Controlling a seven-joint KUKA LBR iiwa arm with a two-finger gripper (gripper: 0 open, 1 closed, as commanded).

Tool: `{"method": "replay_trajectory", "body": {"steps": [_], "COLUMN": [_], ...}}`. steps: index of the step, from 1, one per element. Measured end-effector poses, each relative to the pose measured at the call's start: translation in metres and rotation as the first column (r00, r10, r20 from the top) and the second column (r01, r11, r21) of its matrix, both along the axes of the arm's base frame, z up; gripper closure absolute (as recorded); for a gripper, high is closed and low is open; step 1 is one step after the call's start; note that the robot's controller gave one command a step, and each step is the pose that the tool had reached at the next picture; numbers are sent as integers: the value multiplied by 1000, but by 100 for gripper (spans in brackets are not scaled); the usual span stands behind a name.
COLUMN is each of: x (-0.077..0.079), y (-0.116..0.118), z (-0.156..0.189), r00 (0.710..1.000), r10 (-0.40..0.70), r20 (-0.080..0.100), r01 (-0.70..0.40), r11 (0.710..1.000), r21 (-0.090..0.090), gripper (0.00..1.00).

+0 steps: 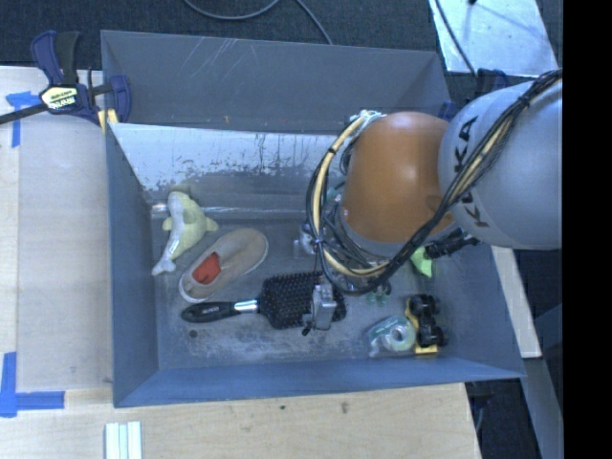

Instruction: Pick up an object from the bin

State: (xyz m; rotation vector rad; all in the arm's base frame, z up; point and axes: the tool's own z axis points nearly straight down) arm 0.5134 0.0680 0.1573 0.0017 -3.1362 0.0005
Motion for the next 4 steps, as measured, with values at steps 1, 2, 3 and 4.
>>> {"method": "replay_trajectory", "body": {"steps": [1, 2, 3, 4], "x": [2, 10, 20, 20], "y": [0, -3, -20, -20], "z": [4, -31, -86, -86], "r00": [1000, 1000, 999, 999], "r10": [-1, 16, -44, -45], "r20": [8, 16, 4, 4], "r01": [1, -16, 44, 45], "r11": [1000, 1000, 999, 999], "r21": [1, 2, 0, 0], "gripper": [0, 0, 100, 100]}}
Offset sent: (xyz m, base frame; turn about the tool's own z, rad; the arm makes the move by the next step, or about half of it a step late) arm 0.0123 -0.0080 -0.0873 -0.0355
